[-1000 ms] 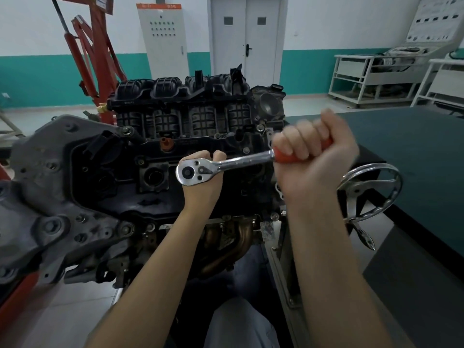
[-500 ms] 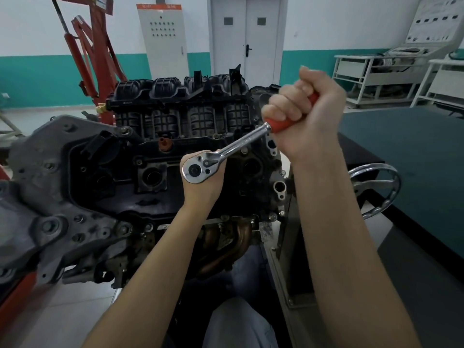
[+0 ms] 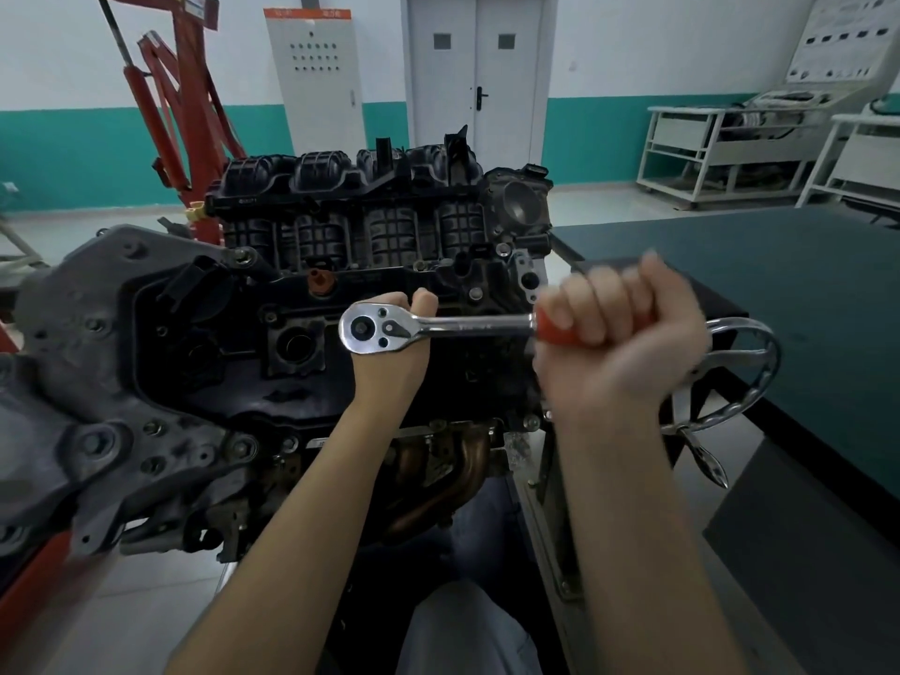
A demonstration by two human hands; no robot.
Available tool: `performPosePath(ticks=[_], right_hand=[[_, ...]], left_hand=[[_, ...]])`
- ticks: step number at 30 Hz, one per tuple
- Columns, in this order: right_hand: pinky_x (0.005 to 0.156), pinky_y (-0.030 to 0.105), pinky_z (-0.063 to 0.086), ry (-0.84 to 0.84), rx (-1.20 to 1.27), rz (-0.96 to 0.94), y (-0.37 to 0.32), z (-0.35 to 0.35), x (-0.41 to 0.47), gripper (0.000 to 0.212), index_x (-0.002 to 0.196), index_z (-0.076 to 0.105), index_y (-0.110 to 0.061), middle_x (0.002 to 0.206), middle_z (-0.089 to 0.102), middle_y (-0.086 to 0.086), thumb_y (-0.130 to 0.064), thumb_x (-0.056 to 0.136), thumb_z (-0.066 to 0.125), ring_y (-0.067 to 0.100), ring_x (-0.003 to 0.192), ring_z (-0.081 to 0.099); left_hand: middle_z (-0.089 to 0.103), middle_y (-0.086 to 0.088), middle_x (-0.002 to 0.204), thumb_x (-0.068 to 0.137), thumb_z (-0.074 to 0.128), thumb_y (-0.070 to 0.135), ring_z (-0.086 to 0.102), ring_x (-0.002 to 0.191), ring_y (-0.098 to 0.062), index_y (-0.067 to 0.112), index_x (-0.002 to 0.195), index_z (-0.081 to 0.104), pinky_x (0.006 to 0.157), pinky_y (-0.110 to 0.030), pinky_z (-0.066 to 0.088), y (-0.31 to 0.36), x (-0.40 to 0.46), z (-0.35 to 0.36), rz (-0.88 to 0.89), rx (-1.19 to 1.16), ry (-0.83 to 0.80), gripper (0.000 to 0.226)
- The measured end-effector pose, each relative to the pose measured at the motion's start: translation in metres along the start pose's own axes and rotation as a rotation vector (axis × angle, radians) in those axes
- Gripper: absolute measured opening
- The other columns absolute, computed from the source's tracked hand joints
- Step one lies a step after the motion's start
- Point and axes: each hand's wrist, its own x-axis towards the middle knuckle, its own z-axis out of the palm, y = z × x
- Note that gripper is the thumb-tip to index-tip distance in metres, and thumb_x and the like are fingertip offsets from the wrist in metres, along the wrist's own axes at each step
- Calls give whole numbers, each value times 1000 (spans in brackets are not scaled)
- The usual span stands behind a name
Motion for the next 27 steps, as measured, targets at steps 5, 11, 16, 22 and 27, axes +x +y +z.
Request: performPosePath(ticks=[5, 11, 16, 22, 27], right_hand=[[38, 15, 27, -28, -150, 242, -4, 34, 58, 42, 49, 35, -17, 37, 28, -6, -10, 90, 43, 9, 32, 24], [39, 17, 27, 22, -19, 79, -1, 8, 20, 40, 46, 35, -20, 38, 26, -8, -13, 84, 46, 8, 34, 23], [41, 23, 33, 98, 114, -83, 10, -18, -33, 36, 47, 33, -20, 40, 25, -7, -17, 81, 44, 9, 36, 25], [40, 16, 27, -24, -65, 85, -3, 13, 23, 36, 46, 34, -19, 37, 26, -7, -12, 80, 45, 9, 33, 23], [37, 15, 28, -63, -161, 241, -2, 40, 58, 39, 53, 34, -16, 37, 28, -7, -9, 90, 43, 8, 31, 25]], left_hand=[[38, 19, 41, 75, 59, 32, 33, 38, 1, 33, 42, 42, 43, -9, 26, -1, 0, 3, 36, -56, -45, 37], [33, 17, 39, 81, 58, 21, 30, 37, -1, 31, 46, 30, 42, -10, 24, -2, -1, 2, 42, -21, -10, 46], [26, 17, 38, 82, 59, 14, 24, 36, -1, 31, 43, 24, 41, -10, 24, 4, -4, 2, 21, -62, -10, 55], [29, 16, 38, 80, 58, 23, 27, 37, -3, 28, 40, 30, 42, -11, 21, 0, 0, 0, 1, 4, -6, 49], [31, 18, 40, 70, 57, 32, 25, 37, -2, 32, 39, 34, 41, -12, 21, 4, -2, 1, -8, -61, -58, 39]])
